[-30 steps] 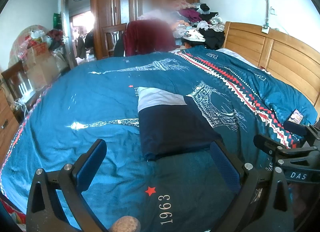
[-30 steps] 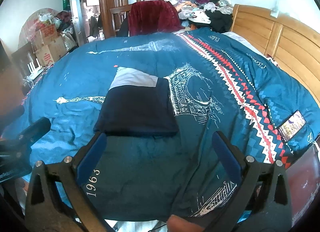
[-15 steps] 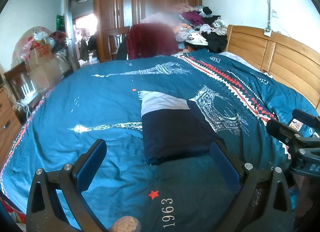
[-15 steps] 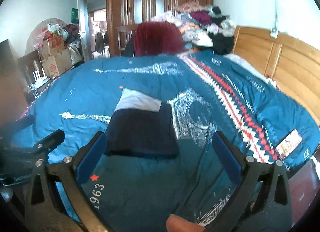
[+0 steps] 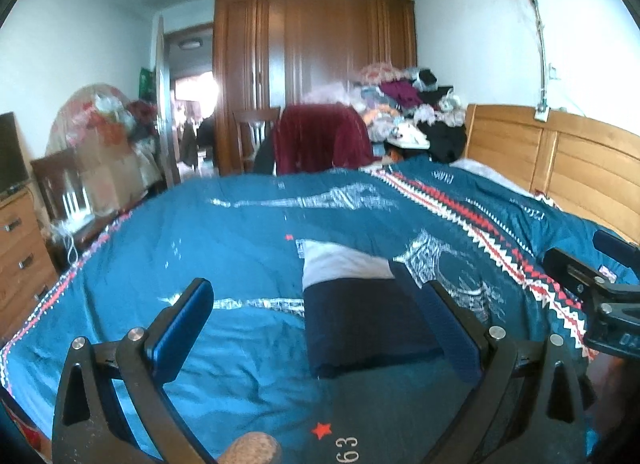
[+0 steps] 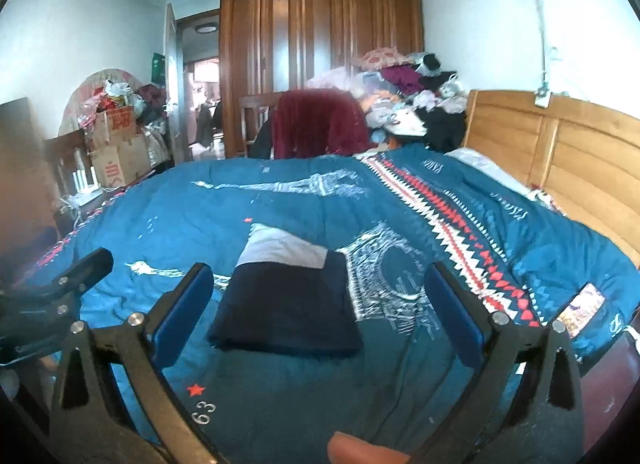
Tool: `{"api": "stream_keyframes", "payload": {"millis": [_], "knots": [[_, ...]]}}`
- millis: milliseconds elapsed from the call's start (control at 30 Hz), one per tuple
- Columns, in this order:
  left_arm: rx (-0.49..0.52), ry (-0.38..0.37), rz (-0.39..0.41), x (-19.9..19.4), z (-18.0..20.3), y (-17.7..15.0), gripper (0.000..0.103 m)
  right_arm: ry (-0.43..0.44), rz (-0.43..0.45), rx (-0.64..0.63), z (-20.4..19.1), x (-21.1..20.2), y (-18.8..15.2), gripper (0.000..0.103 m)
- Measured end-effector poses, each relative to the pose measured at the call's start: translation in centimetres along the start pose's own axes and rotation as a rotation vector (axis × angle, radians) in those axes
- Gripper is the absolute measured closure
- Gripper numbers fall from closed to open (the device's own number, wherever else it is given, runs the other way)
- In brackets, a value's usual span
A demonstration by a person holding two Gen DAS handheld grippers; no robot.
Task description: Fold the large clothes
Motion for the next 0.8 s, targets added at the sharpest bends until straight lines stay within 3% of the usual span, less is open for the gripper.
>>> {"api": "stream_keyframes", "payload": {"millis": [300, 800], "knots": [[-0.010, 0.004, 0.030, -1.0, -0.3, 0.4, 0.000, 0.006, 0.014, -0.002, -0.3, -0.3, 0.0, 0.000], [-0.009, -0.016, -0.009, -0.4, 0.4, -0.6, 0.000, 0.021, -0.144, 0.058, 0.8, 2.1, -2.3, 0.000]]}}
Point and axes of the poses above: each gripper's, at about its wrist camera, not at the fingertips, and x roughly the way its jaws point, z to its right, y to its top, the point moved 3 cm from there along x, roughly the way its jaws point, and after that the axes turned 6 degrees about z, right-handed, at the moved point
